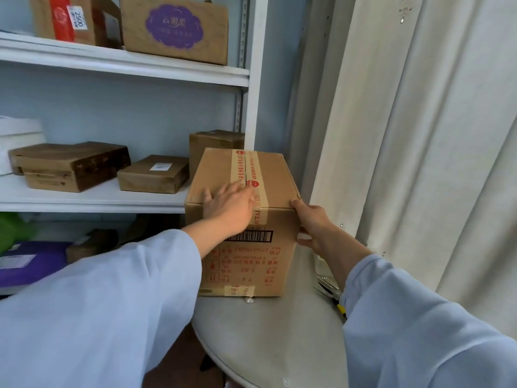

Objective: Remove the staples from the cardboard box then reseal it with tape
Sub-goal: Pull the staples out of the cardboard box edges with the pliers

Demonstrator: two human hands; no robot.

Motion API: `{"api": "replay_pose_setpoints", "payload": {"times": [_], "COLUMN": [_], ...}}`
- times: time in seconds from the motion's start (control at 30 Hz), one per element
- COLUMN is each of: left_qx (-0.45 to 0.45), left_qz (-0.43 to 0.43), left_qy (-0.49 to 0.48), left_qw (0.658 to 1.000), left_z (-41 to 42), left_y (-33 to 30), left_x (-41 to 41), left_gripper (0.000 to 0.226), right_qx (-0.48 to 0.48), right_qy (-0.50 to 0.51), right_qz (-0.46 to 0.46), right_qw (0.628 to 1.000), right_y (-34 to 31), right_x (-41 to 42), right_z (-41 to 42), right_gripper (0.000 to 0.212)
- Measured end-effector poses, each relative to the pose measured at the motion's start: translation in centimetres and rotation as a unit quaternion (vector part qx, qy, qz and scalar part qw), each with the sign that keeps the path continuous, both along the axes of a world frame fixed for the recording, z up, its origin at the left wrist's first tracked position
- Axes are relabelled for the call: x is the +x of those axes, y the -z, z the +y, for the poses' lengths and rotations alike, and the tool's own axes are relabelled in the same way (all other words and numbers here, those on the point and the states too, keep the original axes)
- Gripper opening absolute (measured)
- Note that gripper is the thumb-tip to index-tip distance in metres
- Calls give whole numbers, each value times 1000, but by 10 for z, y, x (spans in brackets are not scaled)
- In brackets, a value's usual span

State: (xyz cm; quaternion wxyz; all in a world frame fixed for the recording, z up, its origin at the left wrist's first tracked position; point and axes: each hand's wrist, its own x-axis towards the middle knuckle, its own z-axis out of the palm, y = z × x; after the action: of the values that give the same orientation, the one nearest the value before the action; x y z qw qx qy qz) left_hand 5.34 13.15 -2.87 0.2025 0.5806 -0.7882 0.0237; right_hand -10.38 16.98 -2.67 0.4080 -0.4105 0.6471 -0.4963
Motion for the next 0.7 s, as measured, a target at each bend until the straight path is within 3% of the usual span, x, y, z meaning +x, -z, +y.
{"api": "replay_pose_setpoints", "payload": {"times": [0.2,0.4,0.57,0.7], "left_qx": [18,-24,-71,-81], "left_qz": [-28,-14,59,65], "left_qy": [29,42,36,80], "left_qw": [999,999,995,991], "left_z": [-17,-17,-11,-5], "left_y": [0,3,3,4], "left_x": [-1,-4,-11,-15], "left_gripper": [63,59,48,48], "right_qx": [-29,-94,-102,-107], "right_qy": [43,52,101,117], "right_qz": [87,147,188,213], "right_qw": [995,983,972,964], "right_y": [6,4,-1,-5], "right_x": [-4,-3,-17,-35], "right_z": [-12,-24,-31,-29], "right_gripper": [18,50,40,39]}}
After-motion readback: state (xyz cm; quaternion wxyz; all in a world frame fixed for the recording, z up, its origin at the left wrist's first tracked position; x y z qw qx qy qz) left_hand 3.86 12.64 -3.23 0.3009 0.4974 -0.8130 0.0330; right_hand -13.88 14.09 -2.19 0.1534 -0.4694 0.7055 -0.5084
